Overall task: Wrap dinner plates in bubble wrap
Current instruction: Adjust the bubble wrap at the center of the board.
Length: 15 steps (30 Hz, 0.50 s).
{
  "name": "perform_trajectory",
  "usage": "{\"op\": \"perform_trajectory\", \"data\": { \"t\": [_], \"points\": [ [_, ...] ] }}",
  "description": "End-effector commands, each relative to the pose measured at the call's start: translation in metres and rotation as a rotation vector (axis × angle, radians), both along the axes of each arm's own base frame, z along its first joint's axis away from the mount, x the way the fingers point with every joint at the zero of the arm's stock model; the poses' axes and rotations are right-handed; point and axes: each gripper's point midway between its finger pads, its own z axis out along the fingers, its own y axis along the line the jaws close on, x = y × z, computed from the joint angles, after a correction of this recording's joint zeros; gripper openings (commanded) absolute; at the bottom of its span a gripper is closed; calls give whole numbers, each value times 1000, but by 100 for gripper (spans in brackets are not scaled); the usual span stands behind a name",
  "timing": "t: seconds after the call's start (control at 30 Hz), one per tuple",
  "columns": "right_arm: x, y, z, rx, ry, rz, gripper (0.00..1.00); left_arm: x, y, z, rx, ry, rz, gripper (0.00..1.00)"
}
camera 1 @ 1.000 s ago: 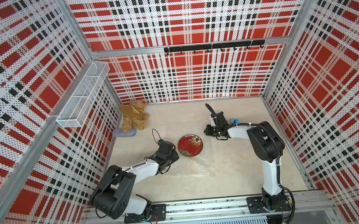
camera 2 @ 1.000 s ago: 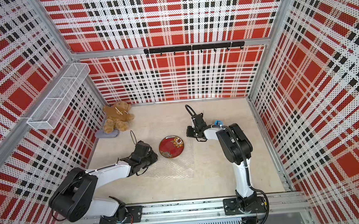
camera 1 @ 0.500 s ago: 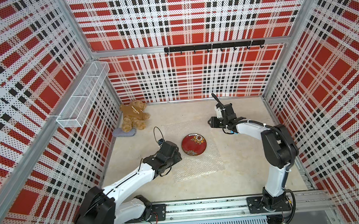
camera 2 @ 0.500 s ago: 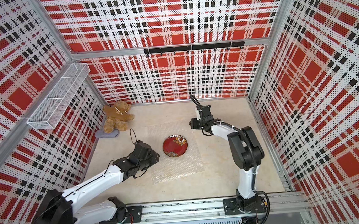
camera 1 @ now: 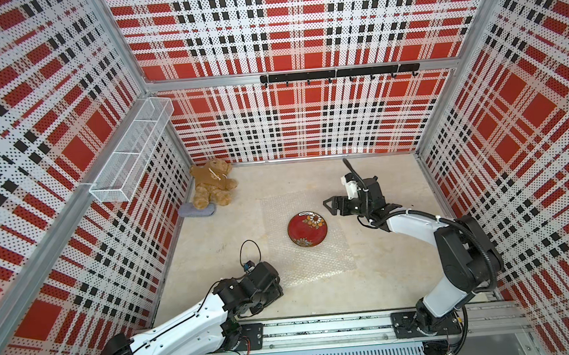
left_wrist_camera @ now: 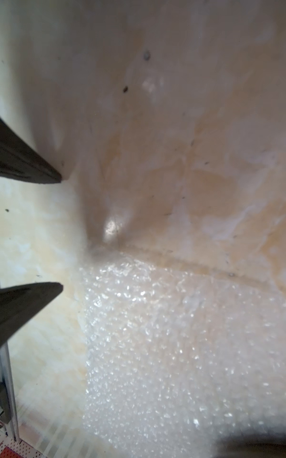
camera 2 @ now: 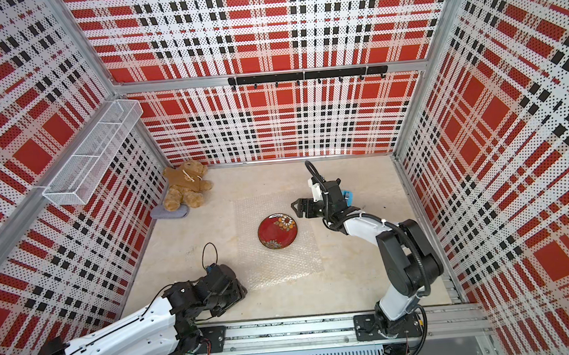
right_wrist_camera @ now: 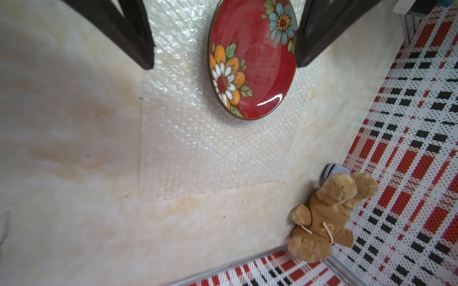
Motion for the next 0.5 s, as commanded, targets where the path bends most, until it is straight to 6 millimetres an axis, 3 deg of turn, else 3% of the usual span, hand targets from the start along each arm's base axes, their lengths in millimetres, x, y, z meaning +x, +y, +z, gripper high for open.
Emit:
{"op": "perform_trajectory", "data": {
  "t": [0.0,0.13,0.27,0.33,0.47],
  "points": [
    [-4,30,-5,19,2,102,96,-3,-7,-4,-33,24,-3,66],
    [1,44,-26,33,56,121,100,-1,-19,-10,-91,23,-11,60],
    [1,47,-25,59,52,115,100,9,-19,-15,-67,-10,0,52],
    [0,45,-22,63,44,107,100,14,-17,-18,-49,-19,5,41],
    [-6,38,-16,49,16,97,100,28,-8,-7,36,-69,8,8]
  ]
}}
